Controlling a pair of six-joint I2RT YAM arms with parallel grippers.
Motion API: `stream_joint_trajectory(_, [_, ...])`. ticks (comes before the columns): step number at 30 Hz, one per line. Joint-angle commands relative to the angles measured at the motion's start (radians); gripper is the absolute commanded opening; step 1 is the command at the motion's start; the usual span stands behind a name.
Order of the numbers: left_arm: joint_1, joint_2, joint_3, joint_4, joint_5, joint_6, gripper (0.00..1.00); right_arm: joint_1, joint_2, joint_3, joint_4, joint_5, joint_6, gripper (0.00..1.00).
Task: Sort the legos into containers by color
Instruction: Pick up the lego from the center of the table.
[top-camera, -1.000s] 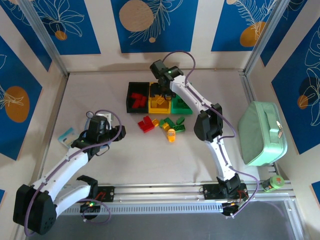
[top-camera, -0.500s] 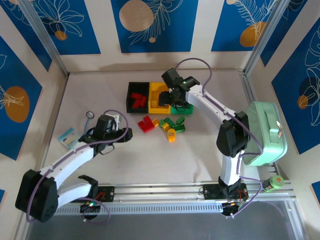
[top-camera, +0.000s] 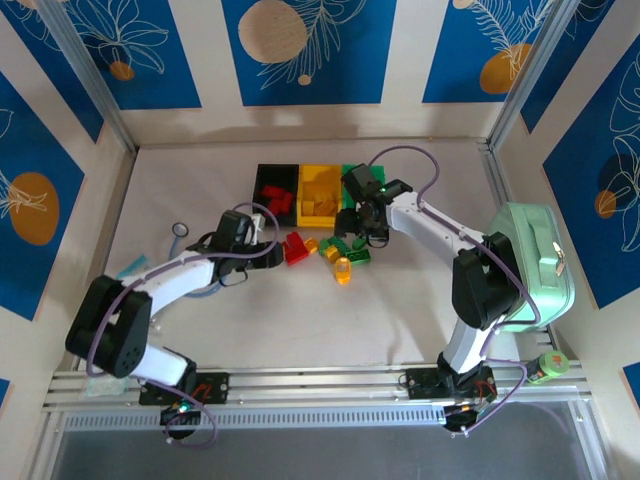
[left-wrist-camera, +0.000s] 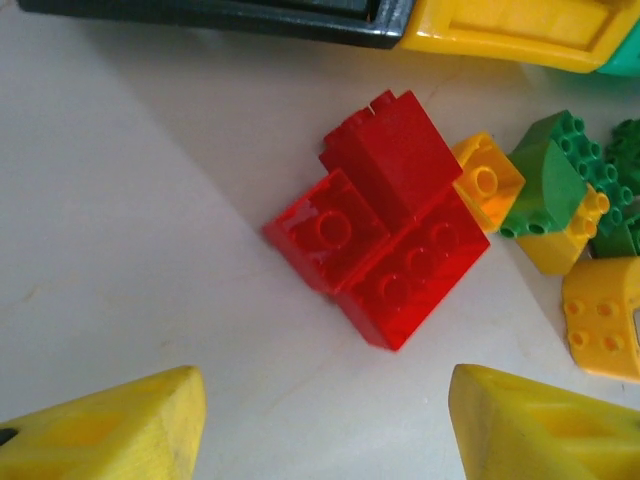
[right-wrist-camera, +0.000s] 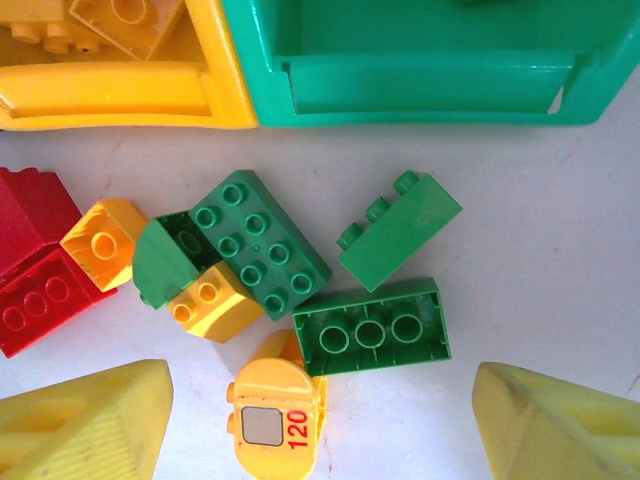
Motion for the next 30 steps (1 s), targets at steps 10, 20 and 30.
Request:
stream_joint_trajectory(10, [-0.006, 0.214, 0.196, -0.034, -0.059, 0.014, 0.54, -0.029, -0.072, -0.088, 0.058, -0.046, 0.019, 0.78])
stream_joint_trajectory(20, [-0.007, 0.298, 0.238, -0.028, -0.044, 0.004, 0.5, -0.036, -0.073, -0.114, 0.084, -0.071, 0.031, 0.77])
stream_joint_trajectory(30, [-0.007, 0.325, 0.207, -0.029, -0.062, -0.027, 0.49, -0.033, -0.074, -0.12, 0.086, -0.077, 0.038, 0.77])
